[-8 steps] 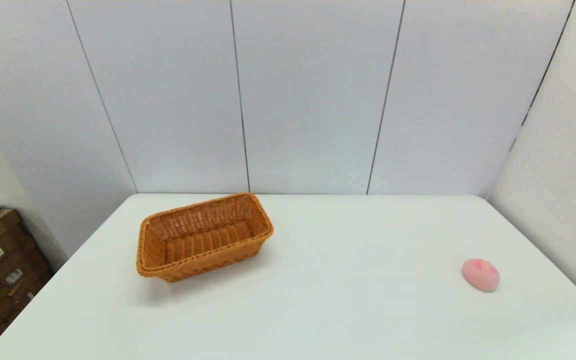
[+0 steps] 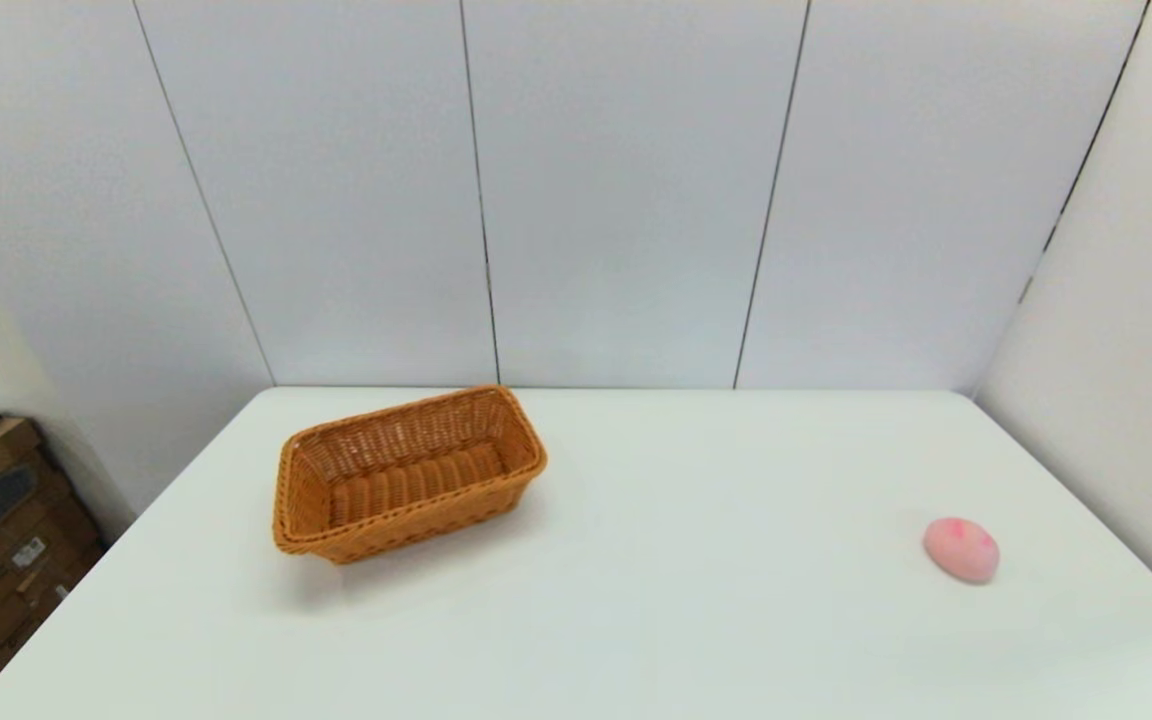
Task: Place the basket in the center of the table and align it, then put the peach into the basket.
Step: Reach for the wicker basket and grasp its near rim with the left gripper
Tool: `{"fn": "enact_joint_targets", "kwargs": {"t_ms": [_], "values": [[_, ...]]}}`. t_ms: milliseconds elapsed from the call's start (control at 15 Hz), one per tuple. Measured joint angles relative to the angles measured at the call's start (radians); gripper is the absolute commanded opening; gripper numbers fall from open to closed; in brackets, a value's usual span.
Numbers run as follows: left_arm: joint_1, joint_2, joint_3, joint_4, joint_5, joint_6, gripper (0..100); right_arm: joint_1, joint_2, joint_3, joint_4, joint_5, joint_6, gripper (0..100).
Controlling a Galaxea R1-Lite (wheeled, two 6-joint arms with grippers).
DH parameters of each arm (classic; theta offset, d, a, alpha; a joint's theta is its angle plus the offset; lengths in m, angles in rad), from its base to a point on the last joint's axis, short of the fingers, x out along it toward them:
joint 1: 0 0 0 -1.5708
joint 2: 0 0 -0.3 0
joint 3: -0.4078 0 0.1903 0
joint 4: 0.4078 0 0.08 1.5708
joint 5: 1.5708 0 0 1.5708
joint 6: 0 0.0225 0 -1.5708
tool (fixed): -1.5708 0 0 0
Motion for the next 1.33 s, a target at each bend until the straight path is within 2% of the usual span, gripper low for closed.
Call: {"fn": "enact_joint_targets", "kwargs": {"t_ms": [533,1067,1133,1333], "values": [[0.001,0.880,-0.359,-0.050,-0.002,-0.256,100,0.000,0.000,-0.001,0.001,0.000,0.000,100],[0.004,1.359,-0.505,-0.042,-0.026,-0.336,100,0.000,0.000,0.000,0.000,0.000,0.000,100],[0.006,1.390,-0.509,-0.041,-0.040,-0.341,0,0.000,0.000,0.000,0.000,0.000,0.000,100],[0.010,1.443,-0.525,-0.029,-0.056,-0.358,0,0.000,0.000,0.000,0.000,0.000,0.000,100]]}}
